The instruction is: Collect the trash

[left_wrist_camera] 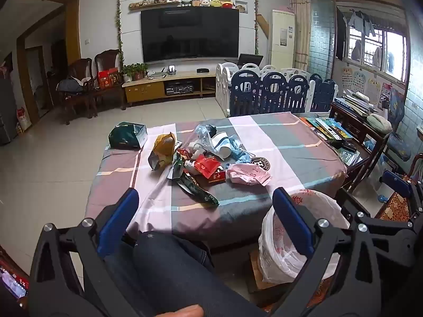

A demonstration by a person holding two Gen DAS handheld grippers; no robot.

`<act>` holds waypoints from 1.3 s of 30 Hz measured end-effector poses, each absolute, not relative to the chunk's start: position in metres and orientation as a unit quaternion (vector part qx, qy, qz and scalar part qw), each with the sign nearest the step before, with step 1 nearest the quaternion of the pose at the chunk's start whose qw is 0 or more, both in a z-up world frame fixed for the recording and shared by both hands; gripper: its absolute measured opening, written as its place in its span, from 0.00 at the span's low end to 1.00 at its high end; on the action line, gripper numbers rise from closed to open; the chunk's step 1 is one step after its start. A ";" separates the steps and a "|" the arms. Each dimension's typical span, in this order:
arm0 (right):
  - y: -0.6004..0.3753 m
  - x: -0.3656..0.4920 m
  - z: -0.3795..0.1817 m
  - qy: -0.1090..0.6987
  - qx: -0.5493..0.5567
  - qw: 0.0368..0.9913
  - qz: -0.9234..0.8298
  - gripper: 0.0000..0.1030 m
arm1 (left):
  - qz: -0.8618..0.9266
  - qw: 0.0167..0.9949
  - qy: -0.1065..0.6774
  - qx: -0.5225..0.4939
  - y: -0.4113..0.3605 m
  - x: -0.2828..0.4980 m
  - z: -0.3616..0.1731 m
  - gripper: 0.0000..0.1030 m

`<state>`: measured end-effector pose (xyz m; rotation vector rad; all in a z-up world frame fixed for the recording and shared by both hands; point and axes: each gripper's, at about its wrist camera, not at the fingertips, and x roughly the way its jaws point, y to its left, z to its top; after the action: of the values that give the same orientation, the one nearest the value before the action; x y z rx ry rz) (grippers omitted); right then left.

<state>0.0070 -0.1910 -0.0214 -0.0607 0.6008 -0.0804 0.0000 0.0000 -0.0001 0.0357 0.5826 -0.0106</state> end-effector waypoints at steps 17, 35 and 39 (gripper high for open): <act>-0.189 0.008 -0.025 0.301 -0.028 0.953 -0.035 0.97 | -0.006 0.956 0.294 0.018 0.001 0.002 -0.001 0.98; -0.194 0.007 -0.027 0.304 -0.021 0.952 -0.035 0.97 | -0.005 0.954 0.298 0.019 -0.001 0.002 -0.004 0.98; -0.195 0.010 -0.029 0.311 -0.016 0.950 -0.032 0.97 | -0.003 0.953 0.302 0.018 0.002 0.006 -0.019 0.98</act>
<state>0.0096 -0.1946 -0.0287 -0.0325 0.6320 -0.0654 0.0065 0.0017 -0.0189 0.0363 0.6146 -0.0068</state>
